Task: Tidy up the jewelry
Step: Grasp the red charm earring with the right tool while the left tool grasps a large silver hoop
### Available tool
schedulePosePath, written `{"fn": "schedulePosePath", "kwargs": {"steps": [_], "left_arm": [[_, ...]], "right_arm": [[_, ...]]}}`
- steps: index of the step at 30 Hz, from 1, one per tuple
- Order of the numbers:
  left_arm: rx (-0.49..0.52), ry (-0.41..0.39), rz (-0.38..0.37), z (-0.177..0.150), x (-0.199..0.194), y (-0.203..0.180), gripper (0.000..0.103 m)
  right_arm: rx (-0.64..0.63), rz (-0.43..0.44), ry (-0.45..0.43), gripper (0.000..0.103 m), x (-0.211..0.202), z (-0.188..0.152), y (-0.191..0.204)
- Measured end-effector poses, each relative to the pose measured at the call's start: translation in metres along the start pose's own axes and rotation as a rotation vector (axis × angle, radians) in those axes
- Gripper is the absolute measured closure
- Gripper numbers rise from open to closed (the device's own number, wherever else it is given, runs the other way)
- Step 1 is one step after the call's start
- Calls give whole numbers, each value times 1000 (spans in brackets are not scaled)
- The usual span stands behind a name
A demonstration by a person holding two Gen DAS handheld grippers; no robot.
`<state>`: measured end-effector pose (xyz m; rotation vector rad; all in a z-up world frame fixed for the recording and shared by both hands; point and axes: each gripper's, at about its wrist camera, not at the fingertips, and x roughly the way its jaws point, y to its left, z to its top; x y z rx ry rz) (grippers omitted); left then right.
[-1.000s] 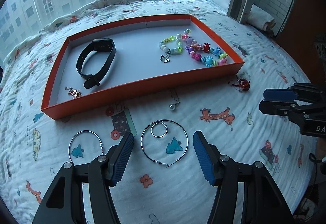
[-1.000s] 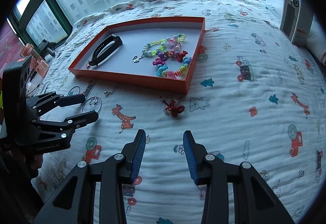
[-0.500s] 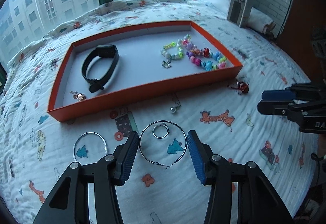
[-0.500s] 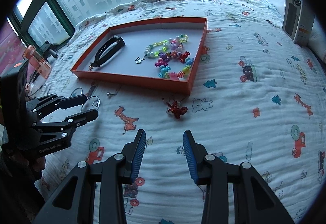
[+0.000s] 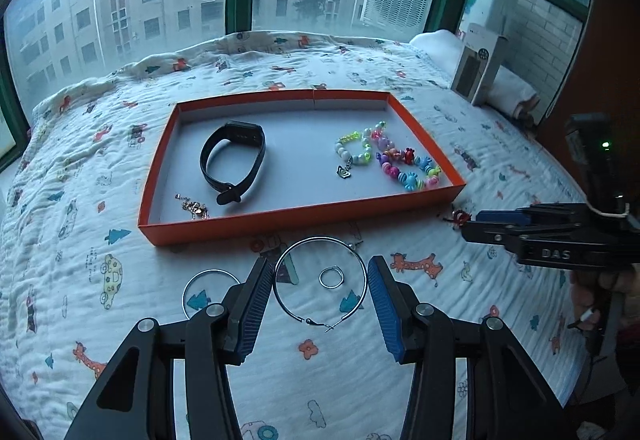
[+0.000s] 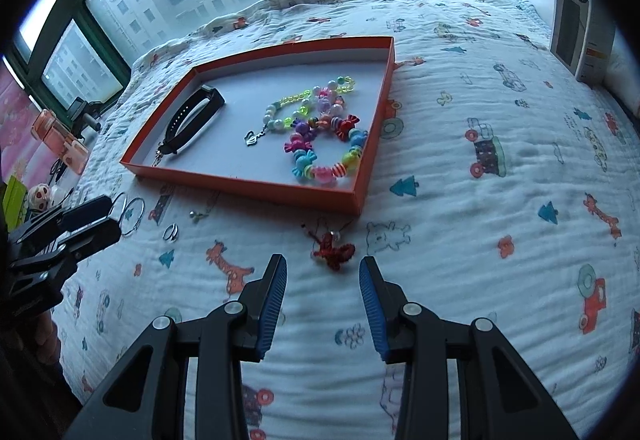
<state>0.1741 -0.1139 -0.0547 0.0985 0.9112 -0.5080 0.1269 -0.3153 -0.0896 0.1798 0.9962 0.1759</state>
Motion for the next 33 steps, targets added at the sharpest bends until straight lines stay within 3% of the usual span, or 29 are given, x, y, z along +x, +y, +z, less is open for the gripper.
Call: {"fn": "schedulePosePath", "kwargs": {"steps": [4, 8, 11, 24, 33], "left_arm": [[-11, -4, -1, -1, -3, 3, 50], [-29, -10, 3, -3, -6, 8, 50], [-44, -13, 7, -5, -8, 12, 50], [-67, -64, 25, -6, -37, 17, 50], [-55, -128, 30, 27, -51, 24, 50]], "right_arm": [[-8, -22, -1, 64, 6, 3, 4], [-34, -74, -2, 81, 9, 2, 9], [-55, -94, -5, 85, 8, 1, 12], [-78, -57, -75, 86, -30, -7, 27], [-97, -24, -152, 86, -54, 18, 39]]}}
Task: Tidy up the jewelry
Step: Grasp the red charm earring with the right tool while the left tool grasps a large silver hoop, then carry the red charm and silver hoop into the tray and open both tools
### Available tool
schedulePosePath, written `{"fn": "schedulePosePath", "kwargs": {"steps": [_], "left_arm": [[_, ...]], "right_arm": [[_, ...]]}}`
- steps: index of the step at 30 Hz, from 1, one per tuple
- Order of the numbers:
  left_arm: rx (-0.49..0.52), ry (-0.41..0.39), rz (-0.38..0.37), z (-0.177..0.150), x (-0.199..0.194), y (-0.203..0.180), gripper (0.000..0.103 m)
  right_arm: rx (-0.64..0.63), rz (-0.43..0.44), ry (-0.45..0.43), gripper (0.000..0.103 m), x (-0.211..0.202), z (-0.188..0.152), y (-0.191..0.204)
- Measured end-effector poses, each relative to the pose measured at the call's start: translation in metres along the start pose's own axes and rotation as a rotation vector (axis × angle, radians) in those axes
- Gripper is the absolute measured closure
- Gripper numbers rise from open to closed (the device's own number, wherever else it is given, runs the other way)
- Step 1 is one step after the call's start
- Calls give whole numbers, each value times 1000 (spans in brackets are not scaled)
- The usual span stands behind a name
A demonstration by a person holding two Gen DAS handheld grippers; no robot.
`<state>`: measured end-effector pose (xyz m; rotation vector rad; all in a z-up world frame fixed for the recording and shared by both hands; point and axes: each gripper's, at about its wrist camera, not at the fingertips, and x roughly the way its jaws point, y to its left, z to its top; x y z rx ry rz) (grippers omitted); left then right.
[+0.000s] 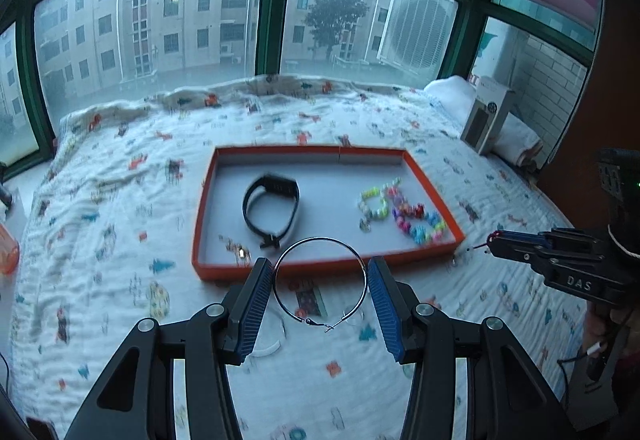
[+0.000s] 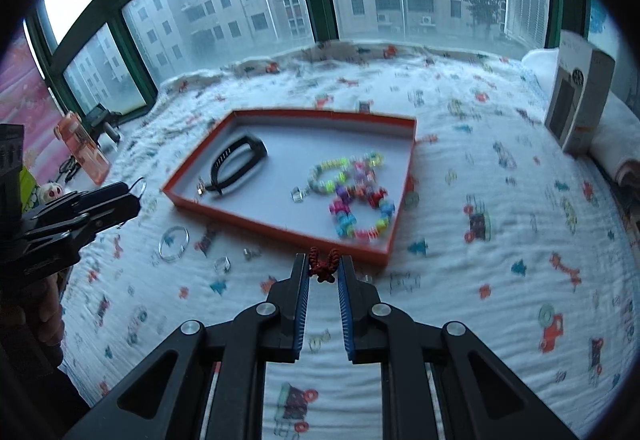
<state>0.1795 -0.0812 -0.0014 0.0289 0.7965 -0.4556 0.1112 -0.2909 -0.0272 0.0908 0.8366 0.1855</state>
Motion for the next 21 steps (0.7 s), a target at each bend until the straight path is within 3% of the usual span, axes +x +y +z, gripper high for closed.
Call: {"fn": "schedulePosePath", "kwargs": {"steps": [11, 21], "left_arm": [[1, 12, 22, 60, 64, 20, 50], [4, 89, 40, 72, 139, 38, 50]], "right_arm": [[-11, 31, -1, 86, 28, 32, 6], [0, 49, 66, 86, 71, 36, 6]]}}
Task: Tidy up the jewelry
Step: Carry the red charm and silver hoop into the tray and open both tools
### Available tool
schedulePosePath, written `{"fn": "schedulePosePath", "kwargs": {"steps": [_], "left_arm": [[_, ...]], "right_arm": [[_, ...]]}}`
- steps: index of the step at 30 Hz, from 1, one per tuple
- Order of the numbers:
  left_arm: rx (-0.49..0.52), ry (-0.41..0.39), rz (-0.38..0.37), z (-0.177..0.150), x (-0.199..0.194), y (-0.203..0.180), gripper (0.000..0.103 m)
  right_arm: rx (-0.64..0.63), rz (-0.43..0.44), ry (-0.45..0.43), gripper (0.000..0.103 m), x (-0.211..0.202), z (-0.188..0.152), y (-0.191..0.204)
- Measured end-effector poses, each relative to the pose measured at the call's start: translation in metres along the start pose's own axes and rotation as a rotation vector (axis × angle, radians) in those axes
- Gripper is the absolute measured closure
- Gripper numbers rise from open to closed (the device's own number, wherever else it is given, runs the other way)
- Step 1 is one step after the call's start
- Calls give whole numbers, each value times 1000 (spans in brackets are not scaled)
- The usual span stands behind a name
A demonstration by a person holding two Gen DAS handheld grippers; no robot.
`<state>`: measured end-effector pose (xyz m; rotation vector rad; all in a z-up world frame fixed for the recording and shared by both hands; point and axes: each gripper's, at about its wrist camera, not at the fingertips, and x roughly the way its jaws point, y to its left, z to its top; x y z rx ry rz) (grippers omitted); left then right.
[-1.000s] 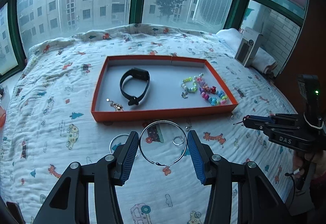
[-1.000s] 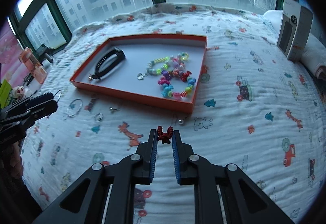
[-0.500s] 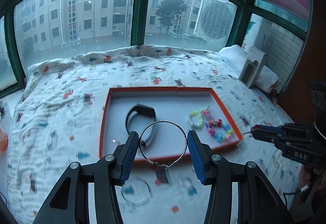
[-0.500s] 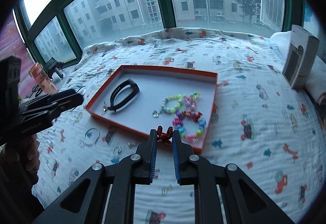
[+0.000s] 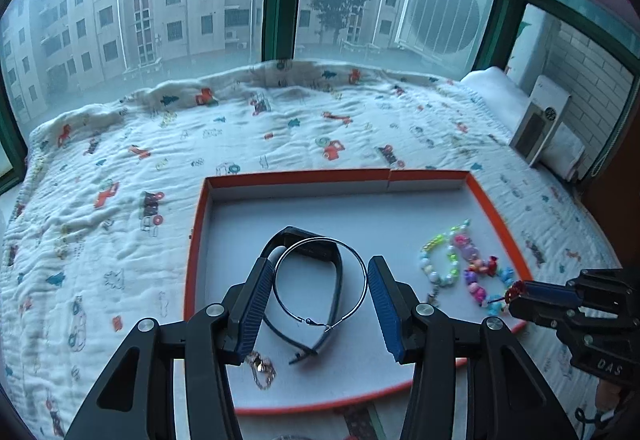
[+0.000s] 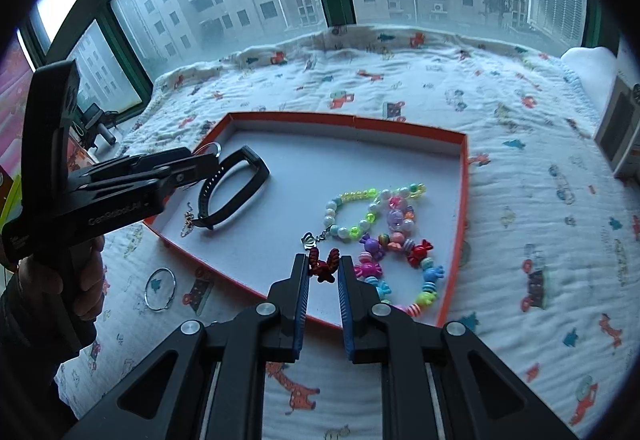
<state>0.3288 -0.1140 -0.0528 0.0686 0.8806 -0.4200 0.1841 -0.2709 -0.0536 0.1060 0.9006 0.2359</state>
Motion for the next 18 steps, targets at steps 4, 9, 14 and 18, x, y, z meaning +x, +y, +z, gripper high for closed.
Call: {"fn": "schedulePosePath", "kwargs": {"steps": [4, 9, 14, 18], "left_arm": [[8, 27, 5, -2, 21, 1, 50], [25, 51, 8, -6, 35, -2, 50], [32, 48, 6, -11, 36, -7, 50], [41, 37, -10, -14, 30, -15, 50]], "right_arm": [[3, 9, 20, 86, 12, 0, 1], [5, 12, 37, 86, 19, -1, 1], [4, 13, 41, 86, 20, -2, 2], [7, 12, 45, 86, 23, -3, 1]]}}
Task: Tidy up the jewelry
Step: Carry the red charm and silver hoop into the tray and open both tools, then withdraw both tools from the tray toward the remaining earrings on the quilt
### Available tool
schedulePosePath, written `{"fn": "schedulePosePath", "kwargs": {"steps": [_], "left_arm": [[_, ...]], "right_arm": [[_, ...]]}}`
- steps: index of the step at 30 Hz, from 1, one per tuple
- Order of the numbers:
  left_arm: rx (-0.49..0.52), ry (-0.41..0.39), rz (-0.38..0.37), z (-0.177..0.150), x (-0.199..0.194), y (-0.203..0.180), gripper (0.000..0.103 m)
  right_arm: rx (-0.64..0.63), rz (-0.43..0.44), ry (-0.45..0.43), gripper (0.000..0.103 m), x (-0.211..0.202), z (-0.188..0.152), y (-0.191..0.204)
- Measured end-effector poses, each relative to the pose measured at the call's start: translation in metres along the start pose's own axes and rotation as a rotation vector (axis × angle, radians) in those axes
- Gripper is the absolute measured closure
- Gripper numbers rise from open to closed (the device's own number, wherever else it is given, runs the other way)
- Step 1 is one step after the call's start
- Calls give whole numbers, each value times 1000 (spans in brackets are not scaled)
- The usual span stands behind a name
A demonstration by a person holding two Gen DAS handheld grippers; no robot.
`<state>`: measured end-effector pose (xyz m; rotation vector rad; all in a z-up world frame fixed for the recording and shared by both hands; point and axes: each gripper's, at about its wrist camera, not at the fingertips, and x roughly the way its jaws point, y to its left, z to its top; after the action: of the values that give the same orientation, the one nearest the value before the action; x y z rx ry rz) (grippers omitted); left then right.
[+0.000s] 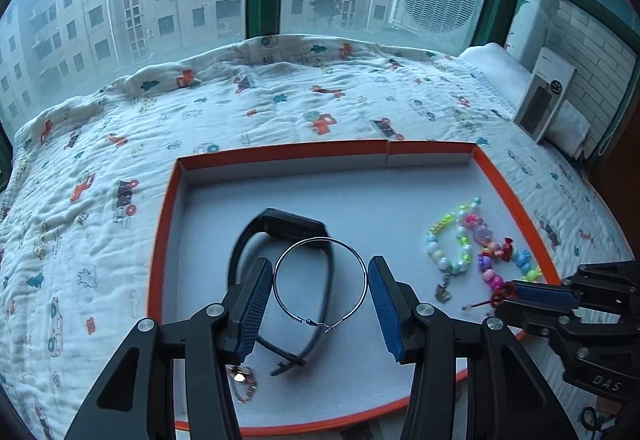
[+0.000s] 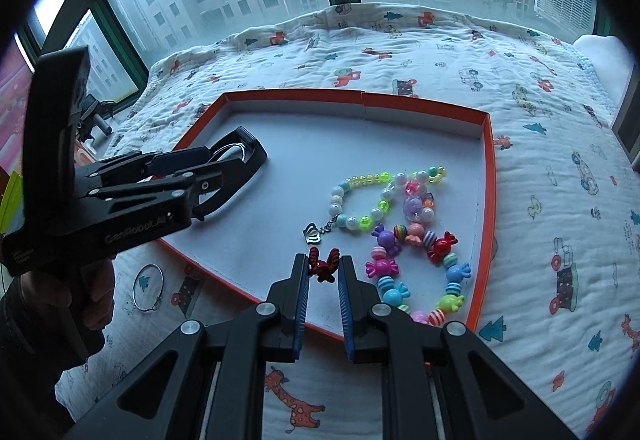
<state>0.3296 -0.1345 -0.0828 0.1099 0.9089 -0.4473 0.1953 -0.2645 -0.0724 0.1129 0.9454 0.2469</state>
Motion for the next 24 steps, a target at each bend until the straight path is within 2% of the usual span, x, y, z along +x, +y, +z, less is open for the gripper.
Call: {"fn": "schedulePosePath", "kwargs": {"steps": [13, 19, 24], "left_arm": [[38, 32, -82, -8, 1, -35, 49], [31, 51, -82, -11, 6, -35, 49], [20, 51, -71, -12, 2, -34, 45]], "right_arm": [[26, 14, 12, 84, 3, 0, -5], [21, 14, 7, 76, 0, -1, -5], [7, 3, -10, 64, -6, -1, -2]]}}
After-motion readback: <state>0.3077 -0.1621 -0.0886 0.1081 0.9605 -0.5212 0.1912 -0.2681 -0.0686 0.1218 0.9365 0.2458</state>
